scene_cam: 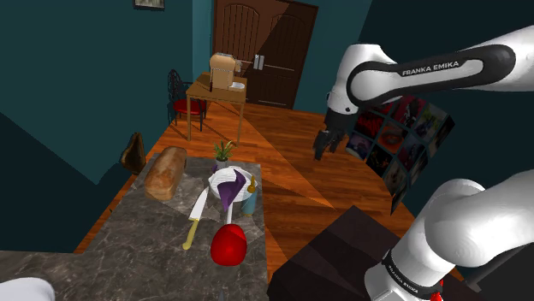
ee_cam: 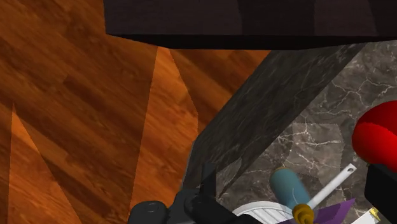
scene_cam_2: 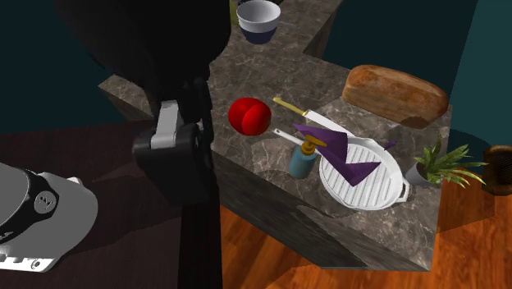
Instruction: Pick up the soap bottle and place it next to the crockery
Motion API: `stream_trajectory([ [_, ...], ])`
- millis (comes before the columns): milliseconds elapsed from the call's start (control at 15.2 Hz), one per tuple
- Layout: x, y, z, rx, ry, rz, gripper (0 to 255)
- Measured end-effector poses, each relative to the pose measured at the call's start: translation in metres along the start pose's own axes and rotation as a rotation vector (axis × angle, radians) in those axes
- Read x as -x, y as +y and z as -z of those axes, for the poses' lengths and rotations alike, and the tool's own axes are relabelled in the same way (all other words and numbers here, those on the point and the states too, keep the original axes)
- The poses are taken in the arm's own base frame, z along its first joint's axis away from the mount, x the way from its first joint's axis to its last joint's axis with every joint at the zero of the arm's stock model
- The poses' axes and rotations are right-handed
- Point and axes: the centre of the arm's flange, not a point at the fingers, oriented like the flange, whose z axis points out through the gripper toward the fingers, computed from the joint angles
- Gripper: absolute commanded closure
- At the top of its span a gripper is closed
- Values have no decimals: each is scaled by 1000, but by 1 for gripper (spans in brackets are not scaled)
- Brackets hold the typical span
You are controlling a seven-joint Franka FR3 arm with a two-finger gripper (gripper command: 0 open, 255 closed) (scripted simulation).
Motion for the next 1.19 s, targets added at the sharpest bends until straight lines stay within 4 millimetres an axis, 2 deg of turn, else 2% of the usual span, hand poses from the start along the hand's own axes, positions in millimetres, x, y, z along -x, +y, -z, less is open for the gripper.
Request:
stream_trajectory([
  [660, -62, -18, -105, -43, 97, 179, 0],
  [1188, -112, -47, -185, -75, 176, 321, 0],
])
